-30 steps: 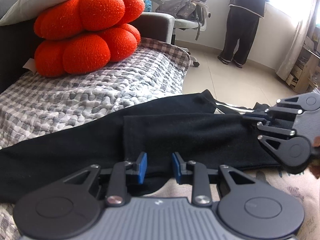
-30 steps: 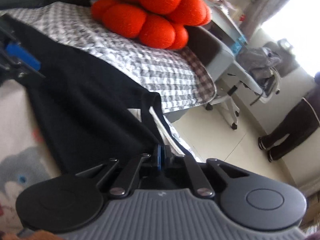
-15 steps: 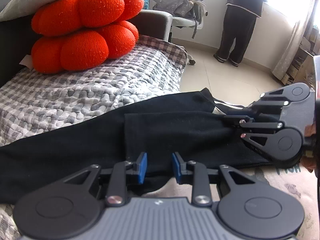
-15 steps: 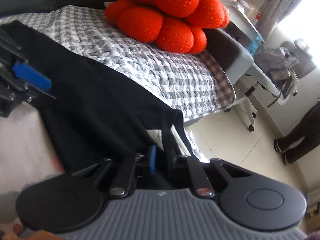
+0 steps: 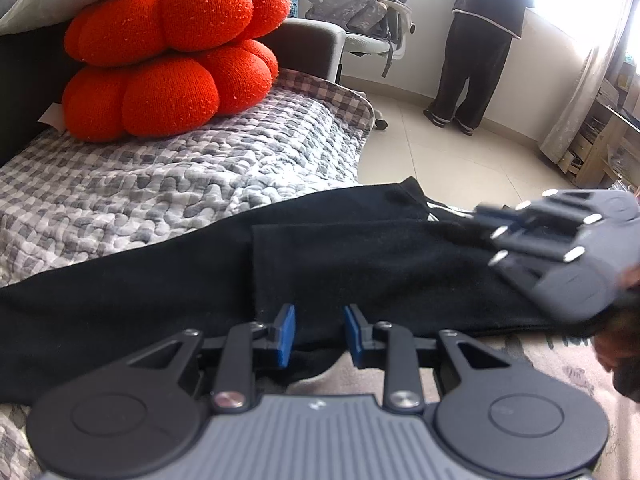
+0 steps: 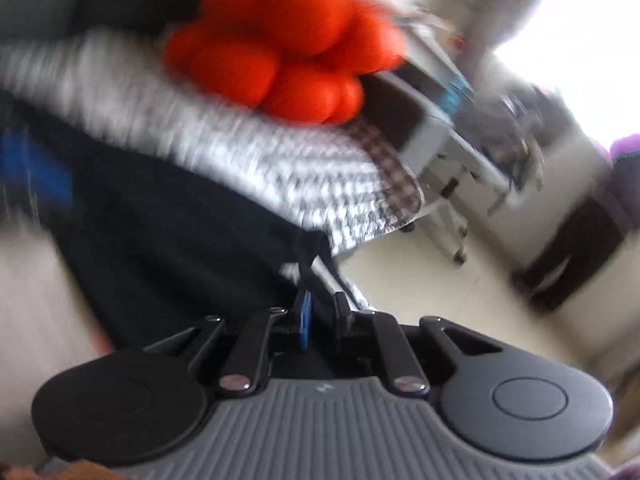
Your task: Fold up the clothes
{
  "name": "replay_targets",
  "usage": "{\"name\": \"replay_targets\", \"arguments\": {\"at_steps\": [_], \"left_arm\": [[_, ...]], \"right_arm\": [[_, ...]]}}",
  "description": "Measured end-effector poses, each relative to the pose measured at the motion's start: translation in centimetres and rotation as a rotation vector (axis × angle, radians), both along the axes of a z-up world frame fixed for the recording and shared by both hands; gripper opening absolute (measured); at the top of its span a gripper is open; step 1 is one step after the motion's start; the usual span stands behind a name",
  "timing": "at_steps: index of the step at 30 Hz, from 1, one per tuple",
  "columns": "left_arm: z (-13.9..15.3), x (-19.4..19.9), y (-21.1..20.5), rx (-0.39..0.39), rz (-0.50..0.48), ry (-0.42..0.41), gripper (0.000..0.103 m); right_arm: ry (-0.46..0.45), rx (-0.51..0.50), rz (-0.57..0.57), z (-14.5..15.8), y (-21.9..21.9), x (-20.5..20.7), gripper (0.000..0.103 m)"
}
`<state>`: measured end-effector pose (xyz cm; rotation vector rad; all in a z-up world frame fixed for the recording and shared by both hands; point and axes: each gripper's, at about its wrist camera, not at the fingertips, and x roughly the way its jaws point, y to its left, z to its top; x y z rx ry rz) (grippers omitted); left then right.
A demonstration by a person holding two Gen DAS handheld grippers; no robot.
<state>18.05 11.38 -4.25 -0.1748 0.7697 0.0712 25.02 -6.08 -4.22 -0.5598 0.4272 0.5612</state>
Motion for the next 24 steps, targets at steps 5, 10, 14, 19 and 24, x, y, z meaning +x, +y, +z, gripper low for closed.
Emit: {"name": "replay_targets", "arguments": {"at_steps": [5,10,14,19,24], "left_arm": [[0.7,-0.1,0.9,-0.021,0.057,-0.026,0.029],[1.2,-0.2,0.7,-0.077,0.048,-0.062,0.029],[0.7,0.3,-0.2,-0.059,0.039,-0.029,0.029],[-0.2,0.5,-0.1,-0.055,0.055,0.012,0.029],[-0.1,0.0,-0.1,-0.042,0.045,0.012,0.029]], "right_arm": [[0.085,0.138,-0.145,2.4,-4.1,-0.5,0.023],[0.400,0.289,-0.302,-0.3,-9.9,-1.1,0.028],[0.287,0.237,-0.307,0.6,-11.6,-4.2,0.037],[0.342,0.236,-0.302,-0.7,-12.8,-6.1,0.041],[0.324,0.263,-0.314,-0.3,-13.5,-7.7,0.043]]}}
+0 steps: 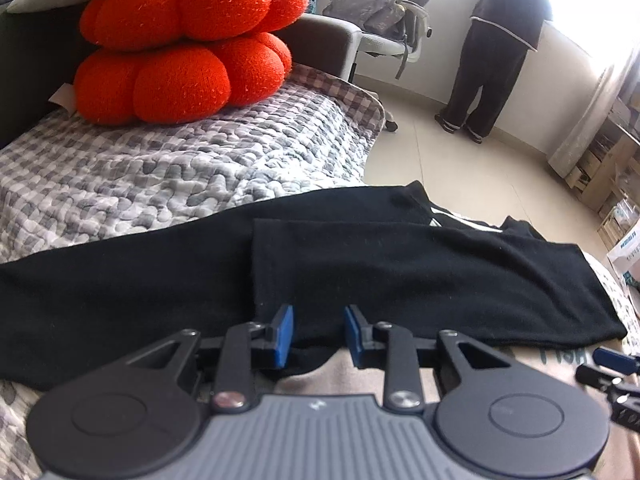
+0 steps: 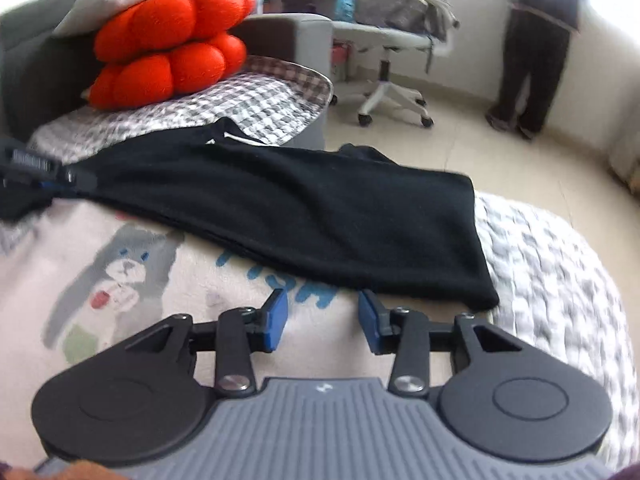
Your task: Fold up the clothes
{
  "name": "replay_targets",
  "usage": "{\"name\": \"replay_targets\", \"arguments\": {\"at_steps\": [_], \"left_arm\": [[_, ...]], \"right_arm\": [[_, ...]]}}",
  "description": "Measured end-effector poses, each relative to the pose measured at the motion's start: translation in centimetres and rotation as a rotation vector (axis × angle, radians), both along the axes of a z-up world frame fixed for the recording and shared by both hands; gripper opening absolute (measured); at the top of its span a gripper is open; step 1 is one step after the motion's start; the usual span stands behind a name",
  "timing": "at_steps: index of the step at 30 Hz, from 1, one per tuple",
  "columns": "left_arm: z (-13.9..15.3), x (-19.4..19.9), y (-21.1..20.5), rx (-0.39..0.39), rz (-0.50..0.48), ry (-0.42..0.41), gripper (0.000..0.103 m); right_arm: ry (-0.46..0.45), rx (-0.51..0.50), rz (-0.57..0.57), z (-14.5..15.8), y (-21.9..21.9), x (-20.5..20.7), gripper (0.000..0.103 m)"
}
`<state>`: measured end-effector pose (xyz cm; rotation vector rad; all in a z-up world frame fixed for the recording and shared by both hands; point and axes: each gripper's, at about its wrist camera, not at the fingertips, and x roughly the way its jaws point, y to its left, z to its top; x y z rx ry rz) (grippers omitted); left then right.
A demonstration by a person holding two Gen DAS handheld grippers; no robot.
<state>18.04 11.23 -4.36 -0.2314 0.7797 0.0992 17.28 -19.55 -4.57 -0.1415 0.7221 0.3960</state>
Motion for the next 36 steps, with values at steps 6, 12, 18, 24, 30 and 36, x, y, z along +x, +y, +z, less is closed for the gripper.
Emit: {"name": "replay_targets", "arguments": {"at_steps": [6,12,18,24,30,36], "left_arm": [[0.7,-1.2,0.1,0.014,-0.018,-0.001,0.031],[1.6,-3.2,0.7,0.007,-0.034,0.008,0.032],[2.4,-5.3,1.4,-0.012,-0.015,0.004,0.033],[2.5,-7.4,1.4,-0.046,0.021,0.052,0.033],[2.9,-10.0,4.2,-0.155,0.145,0.062,0.033],[2.8,-11.9,2.8,-0.068,0.081,0.065,0.035]], "right_arm": [[0.047,0.039,-0.048,-0.1,-1.0,-1.0,0.044],[0.054,0.002,-0.025,-0.1,-1.0,-4.2,0.051],[0.042,-0.002,-0.025,-0.3,-1.6,-7.3,0.051],[0.023,-0.020,-0.025,-0.8,-2.2,-9.7,0.052],[0.020,0.006,-0.042,-0.6,-2.8,-10.6,0.052],[-0.016,-0.014,-0.013,-0.3,-2.1,-11.6,0.053]]}}
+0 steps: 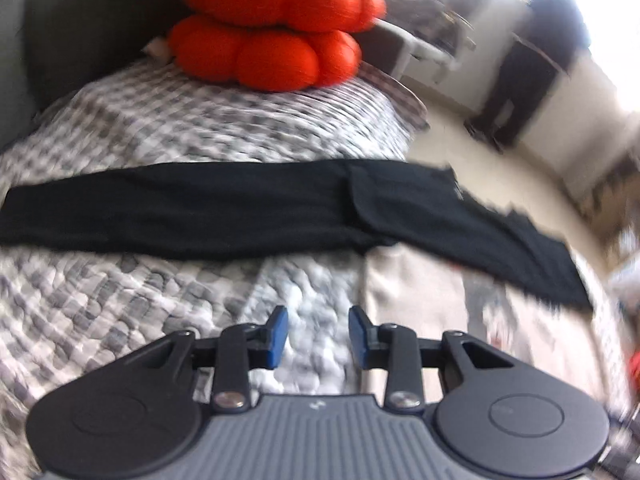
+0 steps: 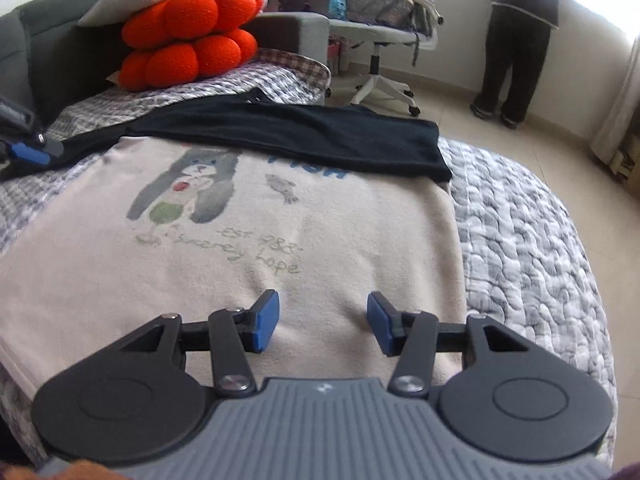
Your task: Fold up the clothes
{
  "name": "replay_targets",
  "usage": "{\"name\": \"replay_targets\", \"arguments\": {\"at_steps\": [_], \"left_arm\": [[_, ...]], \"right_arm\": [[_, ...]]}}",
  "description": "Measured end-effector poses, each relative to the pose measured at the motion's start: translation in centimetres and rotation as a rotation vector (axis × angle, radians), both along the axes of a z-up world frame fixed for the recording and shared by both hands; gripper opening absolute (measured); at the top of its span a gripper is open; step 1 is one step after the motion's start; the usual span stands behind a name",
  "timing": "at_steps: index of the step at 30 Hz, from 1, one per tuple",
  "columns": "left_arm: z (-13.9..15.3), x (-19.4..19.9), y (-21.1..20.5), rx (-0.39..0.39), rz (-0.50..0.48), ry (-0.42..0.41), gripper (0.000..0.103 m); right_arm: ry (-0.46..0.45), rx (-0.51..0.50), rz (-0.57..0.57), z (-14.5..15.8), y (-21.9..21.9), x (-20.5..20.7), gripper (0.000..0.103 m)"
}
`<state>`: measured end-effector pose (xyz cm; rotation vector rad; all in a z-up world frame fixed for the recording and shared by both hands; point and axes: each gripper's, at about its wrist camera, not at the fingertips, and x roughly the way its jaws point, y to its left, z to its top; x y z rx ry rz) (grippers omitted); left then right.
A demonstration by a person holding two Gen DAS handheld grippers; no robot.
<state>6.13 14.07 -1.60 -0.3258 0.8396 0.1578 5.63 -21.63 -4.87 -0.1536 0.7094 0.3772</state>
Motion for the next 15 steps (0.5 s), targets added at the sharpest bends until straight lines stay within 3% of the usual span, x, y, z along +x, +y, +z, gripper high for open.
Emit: {"name": "replay_targets", "arguments": {"at_steps": [4,11,15], "left_arm": [[0.3,-0.8,-0.7,-0.058,-0.054,-0.019,0.037],[-0.2,-0.5,-2.4,-0.025,-0.127,0.003,0.037],[-0.4,-0.3,-3.1,0.003,-0.139,0.022,0.037]], "right_arm": [[-0.013,0.106,-0.046,1.3,-1.5,0.2,0.053],[-0.006,0.120,-0.089,1.5,-2.5,0.7,0.053],[0.007,0.237,-0.138,2.2,-4.3,1.2,0.053]]}}
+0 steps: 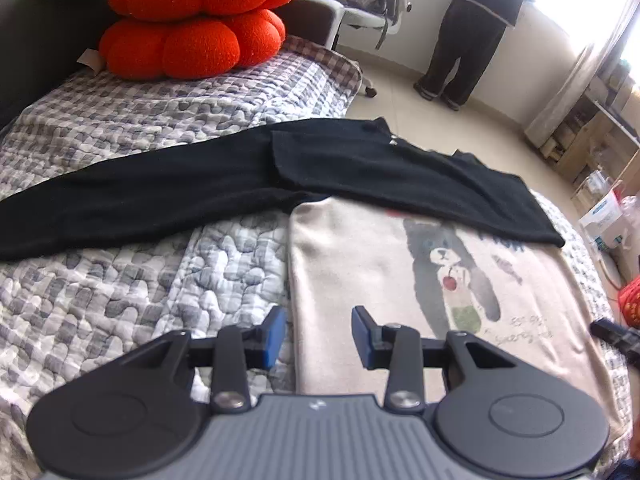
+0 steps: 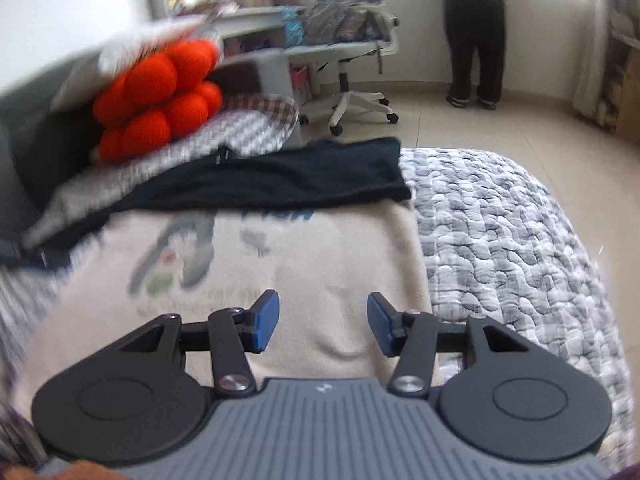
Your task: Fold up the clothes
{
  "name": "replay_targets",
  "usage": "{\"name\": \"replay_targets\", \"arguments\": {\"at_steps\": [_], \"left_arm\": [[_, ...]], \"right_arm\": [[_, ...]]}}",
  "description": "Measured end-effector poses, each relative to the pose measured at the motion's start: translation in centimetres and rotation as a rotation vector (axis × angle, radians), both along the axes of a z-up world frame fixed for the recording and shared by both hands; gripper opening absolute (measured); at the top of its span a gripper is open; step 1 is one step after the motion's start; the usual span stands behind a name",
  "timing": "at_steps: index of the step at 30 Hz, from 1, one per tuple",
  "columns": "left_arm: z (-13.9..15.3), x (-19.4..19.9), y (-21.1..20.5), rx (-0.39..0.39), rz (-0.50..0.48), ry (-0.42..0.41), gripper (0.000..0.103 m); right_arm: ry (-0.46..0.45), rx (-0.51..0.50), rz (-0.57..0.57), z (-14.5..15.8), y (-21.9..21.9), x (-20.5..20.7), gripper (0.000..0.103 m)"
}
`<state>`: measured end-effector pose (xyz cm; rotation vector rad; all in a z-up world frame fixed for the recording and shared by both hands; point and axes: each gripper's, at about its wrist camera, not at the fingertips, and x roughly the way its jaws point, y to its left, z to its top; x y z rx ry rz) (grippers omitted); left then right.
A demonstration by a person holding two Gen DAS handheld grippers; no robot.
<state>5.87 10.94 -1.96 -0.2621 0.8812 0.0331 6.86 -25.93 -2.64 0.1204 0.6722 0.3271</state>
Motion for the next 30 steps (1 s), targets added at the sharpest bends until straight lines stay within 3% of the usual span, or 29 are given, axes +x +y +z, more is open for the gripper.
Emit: {"name": "replay_targets", "arguments": {"at_steps": [3,8,22,30], "left_arm": [[-0.1,0.1,0.3,-0.006,0.012,0.016,0.037],[-0.2,0.0,0.4,-0.010,0.003,0.040,0.037],[0.2,-0.4,0.6,0.011,0.037,0.040,0.038],[-1.1,-0.1,-0.5,0.023,-0.019,0.094,0.038]], "right_arm": [[0.018,0.088,-0.062,0.5,-2.1,0.5,0.053],[0.063,-0.005,-0.098,0.1,-3.2,1.0,0.054],[0.046,-0.048,-0.079,-0.1,-2.4,0.7,0.054],[0.128,-0.123,-0.042,-1.6,-0.5,1.2,0.055]]}}
